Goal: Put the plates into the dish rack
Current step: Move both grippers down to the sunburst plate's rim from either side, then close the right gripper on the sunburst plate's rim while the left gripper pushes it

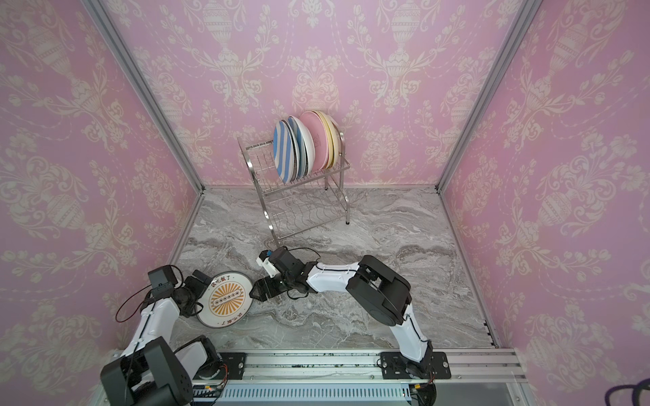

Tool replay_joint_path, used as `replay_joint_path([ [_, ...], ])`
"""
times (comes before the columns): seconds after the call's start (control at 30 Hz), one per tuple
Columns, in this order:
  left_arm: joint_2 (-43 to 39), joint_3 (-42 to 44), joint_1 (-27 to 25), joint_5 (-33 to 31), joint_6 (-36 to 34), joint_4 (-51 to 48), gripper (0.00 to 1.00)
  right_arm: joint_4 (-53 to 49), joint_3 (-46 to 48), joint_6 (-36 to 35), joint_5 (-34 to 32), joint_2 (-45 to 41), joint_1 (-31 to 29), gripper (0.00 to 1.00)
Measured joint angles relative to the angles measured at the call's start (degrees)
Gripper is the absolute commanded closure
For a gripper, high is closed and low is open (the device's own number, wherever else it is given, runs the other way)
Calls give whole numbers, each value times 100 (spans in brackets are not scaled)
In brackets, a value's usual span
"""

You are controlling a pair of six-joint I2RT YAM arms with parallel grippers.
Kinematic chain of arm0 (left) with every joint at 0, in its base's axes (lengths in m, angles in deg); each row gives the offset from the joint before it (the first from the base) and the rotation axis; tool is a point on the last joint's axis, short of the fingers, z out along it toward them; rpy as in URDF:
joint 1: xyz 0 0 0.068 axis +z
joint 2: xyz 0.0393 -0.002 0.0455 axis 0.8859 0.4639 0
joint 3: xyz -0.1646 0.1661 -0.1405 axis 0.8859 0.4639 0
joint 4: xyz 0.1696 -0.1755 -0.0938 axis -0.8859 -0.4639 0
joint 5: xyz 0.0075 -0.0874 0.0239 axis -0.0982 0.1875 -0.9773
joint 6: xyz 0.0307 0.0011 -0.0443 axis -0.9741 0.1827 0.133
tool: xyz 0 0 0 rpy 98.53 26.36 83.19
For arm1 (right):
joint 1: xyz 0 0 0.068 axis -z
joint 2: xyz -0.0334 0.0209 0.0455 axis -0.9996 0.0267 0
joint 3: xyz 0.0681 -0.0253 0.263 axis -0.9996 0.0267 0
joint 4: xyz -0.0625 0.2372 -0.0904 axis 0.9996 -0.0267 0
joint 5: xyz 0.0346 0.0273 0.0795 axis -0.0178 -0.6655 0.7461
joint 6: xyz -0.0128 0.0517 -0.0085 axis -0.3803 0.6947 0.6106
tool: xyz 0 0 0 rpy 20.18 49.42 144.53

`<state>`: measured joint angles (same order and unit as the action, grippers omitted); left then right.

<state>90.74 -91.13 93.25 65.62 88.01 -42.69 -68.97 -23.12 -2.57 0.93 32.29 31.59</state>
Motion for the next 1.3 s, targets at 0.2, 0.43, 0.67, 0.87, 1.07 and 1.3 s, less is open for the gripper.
replay_joint_path([
  [0.2,0,7,-256,-4,24,2,1,101,144,133,-221,-2,-4,16],
  [0.43,103,-50,-590,-166,22,7,1,264,761,269,-643,-310,46,15],
  [0.67,210,-188,-844,-310,17,-107,1,1132,1344,737,-686,-470,245,17],
  [0.87,168,-186,-946,-317,20,-129,1,1685,1425,1078,-492,-310,286,24],
  [1.07,188,-170,-1084,-282,24,-118,1,1690,1147,1161,-254,-57,267,30],
  [1.3,181,-164,-1202,-243,24,-129,1,1283,603,1134,13,236,236,37],
])
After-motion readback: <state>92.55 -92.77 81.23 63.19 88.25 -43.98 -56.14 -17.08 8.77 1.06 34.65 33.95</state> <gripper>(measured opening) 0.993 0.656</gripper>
